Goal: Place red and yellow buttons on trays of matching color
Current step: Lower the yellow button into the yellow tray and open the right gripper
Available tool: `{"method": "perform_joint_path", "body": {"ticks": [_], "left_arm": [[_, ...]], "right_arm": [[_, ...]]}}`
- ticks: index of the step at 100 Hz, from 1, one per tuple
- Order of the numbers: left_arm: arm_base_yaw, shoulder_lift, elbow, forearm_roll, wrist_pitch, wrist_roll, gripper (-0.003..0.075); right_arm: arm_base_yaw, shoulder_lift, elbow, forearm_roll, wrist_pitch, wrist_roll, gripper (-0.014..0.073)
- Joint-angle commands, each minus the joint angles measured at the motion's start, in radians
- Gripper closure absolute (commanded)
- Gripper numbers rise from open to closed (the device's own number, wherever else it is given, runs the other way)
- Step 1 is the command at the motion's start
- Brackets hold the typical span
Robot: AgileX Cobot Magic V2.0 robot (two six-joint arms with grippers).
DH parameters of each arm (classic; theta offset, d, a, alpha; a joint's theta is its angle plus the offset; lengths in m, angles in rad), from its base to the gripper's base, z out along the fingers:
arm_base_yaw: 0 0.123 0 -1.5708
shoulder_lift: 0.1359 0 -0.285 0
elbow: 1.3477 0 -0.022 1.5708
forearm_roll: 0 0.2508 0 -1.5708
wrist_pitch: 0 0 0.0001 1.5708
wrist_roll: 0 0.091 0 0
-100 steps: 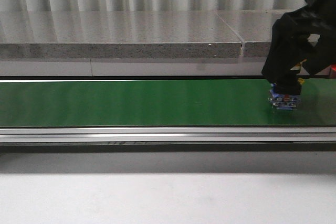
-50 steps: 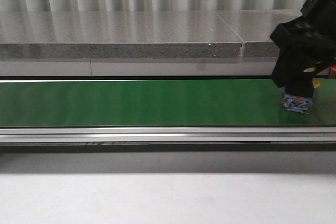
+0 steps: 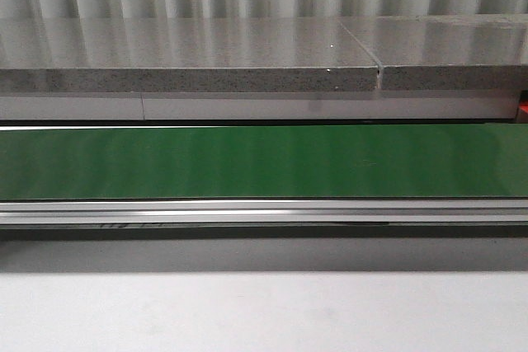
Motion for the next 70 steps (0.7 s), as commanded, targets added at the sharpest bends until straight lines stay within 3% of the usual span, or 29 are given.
{"method": "perform_joint_path", "body": {"ticks": [1,33,70], "left_arm": [[-0.009,0.005,-0.028,-0.022,-0.074,-0.004,0.074],[-0.009,0.005,-0.028,-0.022,-0.074,-0.004,0.074],[-0.009,0.005,-0.028,-0.022,-0.074,-0.004,0.074]], "right_arm": [[-0.079,-0.07,-0.009,-0.054,-0.009,0.049,0.0463],[-0.42,-0.162,0.153,-0.065,-0.077,0.181,0.0463],[-0.516,-0.144,0.342,-0.065,-0.318,0.235,0.0463]]}}
